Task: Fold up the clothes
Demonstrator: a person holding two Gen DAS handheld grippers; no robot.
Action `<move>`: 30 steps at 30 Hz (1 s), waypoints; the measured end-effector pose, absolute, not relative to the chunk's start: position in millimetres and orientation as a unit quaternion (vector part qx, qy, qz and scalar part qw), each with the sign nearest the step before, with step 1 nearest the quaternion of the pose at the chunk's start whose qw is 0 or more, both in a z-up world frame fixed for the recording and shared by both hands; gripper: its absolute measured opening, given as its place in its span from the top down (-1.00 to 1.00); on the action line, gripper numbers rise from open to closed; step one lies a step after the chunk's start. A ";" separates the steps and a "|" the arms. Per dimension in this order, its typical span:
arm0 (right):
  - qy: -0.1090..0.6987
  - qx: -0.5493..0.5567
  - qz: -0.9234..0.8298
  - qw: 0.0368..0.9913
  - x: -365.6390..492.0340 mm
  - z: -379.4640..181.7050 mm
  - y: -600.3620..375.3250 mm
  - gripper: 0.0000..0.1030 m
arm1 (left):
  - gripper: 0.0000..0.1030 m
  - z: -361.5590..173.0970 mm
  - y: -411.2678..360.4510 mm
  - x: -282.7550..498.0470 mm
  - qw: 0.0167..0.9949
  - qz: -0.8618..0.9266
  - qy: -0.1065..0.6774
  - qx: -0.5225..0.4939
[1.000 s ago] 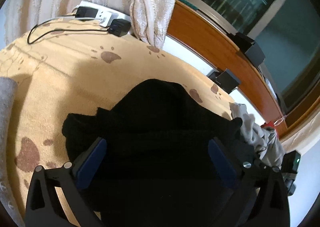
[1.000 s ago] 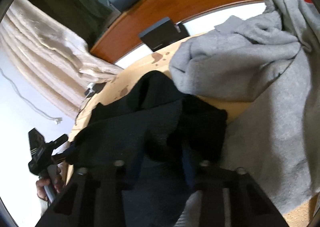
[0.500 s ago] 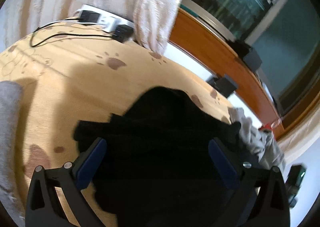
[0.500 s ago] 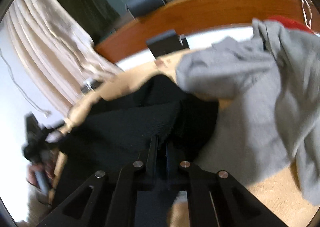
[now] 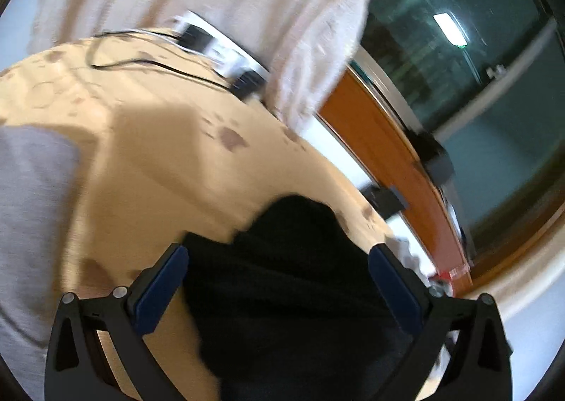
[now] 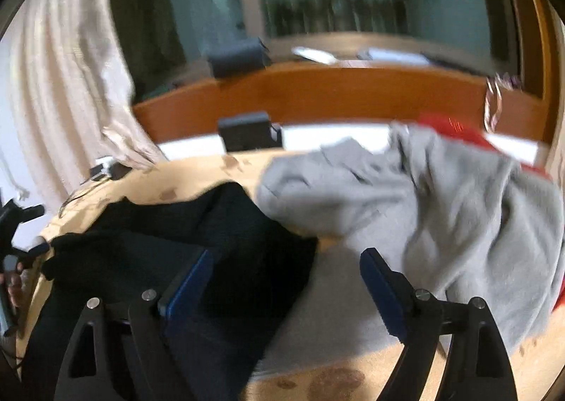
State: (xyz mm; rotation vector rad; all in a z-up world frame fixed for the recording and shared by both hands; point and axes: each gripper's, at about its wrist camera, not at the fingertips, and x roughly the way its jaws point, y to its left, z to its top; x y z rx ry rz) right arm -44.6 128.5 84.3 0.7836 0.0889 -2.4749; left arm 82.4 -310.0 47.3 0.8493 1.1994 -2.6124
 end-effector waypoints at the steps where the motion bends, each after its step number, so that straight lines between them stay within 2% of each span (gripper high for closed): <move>1: 0.043 0.282 -0.915 0.284 -39.7 88.3 122.4 -0.70 | -0.99 46.6 -306.1 78.5 0.070 -0.868 0.396 0.291; 6: 0.098 0.296 -0.876 0.367 -33.0 81.9 74.7 -0.70 | -0.99 41.6 -291.7 58.4 0.032 -0.859 0.402 0.315; 11: 0.107 0.370 -0.851 0.356 -62.6 48.8 50.4 -0.70 | -0.99 38.4 -289.9 41.6 0.047 -0.875 0.361 0.319; 17: 0.104 0.404 -0.848 0.326 -78.3 32.3 58.6 -0.71 | -0.99 31.2 -268.6 27.1 0.111 -0.908 0.223 0.336; 27: 0.135 0.406 -0.846 0.319 -75.8 29.6 50.8 -0.81 | -0.99 46.3 -274.4 56.3 0.116 -0.892 0.248 0.361; 30: 0.134 0.407 -0.844 0.324 -76.5 29.8 49.9 -0.87 | -0.99 58.8 -263.0 79.1 0.107 -0.895 0.233 0.364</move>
